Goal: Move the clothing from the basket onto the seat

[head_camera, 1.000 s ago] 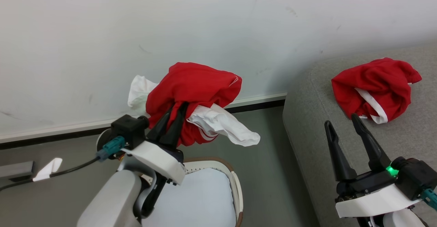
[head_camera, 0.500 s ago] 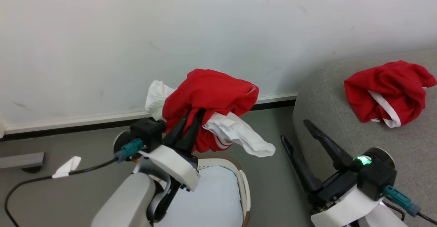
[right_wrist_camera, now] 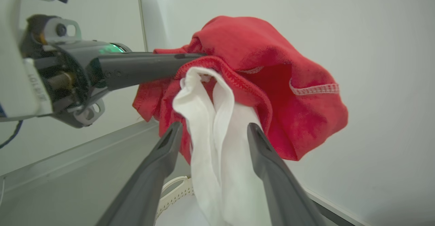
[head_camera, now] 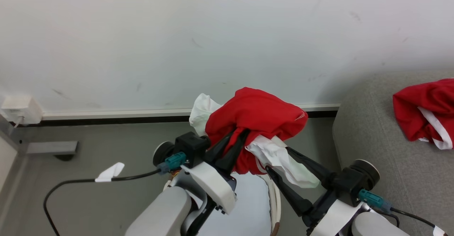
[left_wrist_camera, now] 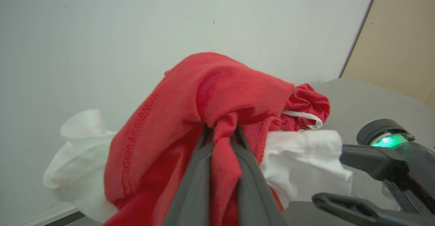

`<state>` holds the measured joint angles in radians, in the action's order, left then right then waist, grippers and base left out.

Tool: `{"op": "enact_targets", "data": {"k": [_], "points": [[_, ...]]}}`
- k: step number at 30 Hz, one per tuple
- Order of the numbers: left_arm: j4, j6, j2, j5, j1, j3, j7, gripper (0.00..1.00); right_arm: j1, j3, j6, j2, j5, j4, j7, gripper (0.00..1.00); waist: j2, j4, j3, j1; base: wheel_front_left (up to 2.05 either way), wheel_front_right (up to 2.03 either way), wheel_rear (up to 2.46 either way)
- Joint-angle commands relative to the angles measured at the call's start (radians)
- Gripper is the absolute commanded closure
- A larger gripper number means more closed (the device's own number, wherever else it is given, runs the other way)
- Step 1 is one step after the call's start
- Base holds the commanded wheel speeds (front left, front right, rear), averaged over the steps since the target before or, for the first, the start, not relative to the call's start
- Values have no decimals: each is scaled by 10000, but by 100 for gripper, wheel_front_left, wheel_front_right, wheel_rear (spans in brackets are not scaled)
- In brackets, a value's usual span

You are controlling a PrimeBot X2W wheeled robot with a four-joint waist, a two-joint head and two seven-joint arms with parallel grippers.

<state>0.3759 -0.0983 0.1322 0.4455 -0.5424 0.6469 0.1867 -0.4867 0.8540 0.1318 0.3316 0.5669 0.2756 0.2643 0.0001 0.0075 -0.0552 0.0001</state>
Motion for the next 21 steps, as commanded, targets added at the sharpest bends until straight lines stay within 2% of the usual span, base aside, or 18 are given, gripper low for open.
{"op": "enact_targets", "data": {"k": [1, 12, 21], "points": [[18, -51, -49, -114, -83, 76, 56, 100, -201, 122, -23, -30, 230, 194, -1, 0, -1, 227, 37, -1, 0, 0, 0], [-20, -218, -453, 92, -7, 1108, -22, 100, -762, 775, -23, -470, 867, 2455, -1, 0, -1, 1261, 228, -1, 0, 0, 0], [-140, -273, -591, 402, 105, 1744, -140, 100, -1100, 933, -23, -881, 1136, 3143, -1, 0, -1, 1681, 366, -1, 0, 0, 0]]}}
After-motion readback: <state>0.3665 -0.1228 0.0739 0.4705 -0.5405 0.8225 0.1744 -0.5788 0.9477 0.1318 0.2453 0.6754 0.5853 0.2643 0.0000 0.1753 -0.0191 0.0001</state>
